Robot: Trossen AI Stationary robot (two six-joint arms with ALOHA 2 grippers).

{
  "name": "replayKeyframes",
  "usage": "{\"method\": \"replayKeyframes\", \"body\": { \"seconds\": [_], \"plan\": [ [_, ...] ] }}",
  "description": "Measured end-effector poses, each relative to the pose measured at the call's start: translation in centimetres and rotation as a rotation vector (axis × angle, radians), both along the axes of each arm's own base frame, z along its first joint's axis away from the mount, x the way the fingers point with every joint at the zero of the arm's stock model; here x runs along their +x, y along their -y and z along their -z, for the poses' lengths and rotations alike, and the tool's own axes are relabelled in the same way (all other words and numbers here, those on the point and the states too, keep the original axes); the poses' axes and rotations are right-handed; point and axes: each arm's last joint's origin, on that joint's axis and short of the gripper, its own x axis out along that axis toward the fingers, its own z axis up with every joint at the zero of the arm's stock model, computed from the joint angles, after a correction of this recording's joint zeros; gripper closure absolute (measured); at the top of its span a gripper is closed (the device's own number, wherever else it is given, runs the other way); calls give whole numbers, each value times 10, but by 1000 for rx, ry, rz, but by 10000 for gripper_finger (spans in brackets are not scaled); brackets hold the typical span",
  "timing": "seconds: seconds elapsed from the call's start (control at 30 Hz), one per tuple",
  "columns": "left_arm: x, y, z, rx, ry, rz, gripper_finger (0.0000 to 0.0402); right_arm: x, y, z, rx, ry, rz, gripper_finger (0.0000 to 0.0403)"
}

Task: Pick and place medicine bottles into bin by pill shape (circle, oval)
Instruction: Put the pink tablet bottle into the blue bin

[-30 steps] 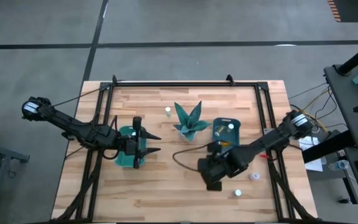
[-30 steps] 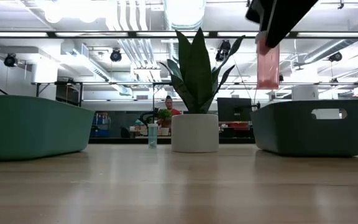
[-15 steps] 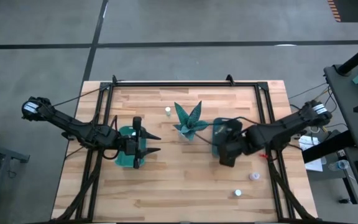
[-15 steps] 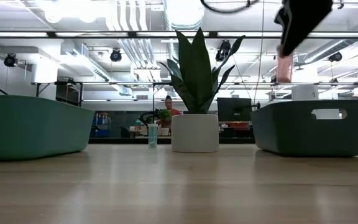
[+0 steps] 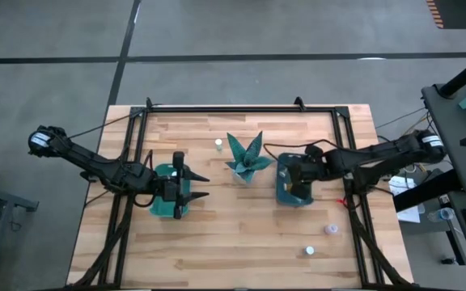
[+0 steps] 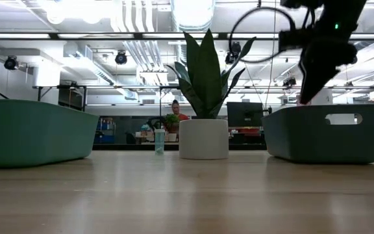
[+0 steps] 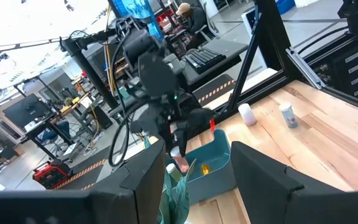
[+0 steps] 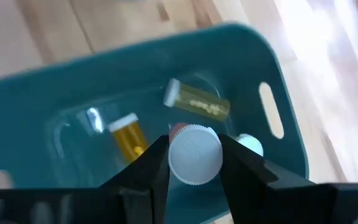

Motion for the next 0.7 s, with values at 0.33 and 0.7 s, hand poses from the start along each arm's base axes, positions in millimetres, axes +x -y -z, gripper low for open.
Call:
{"method": "replayKeyframes", "body": {
  "seconds": [0.33,0.7],
  "plan": [
    [0,0,0,2,2,0,234,-3,15,21,41,-26,7,289],
    [0,0,0,5,0,-1,234,6,14,27,44,-9,-18,289]
  ]
}}
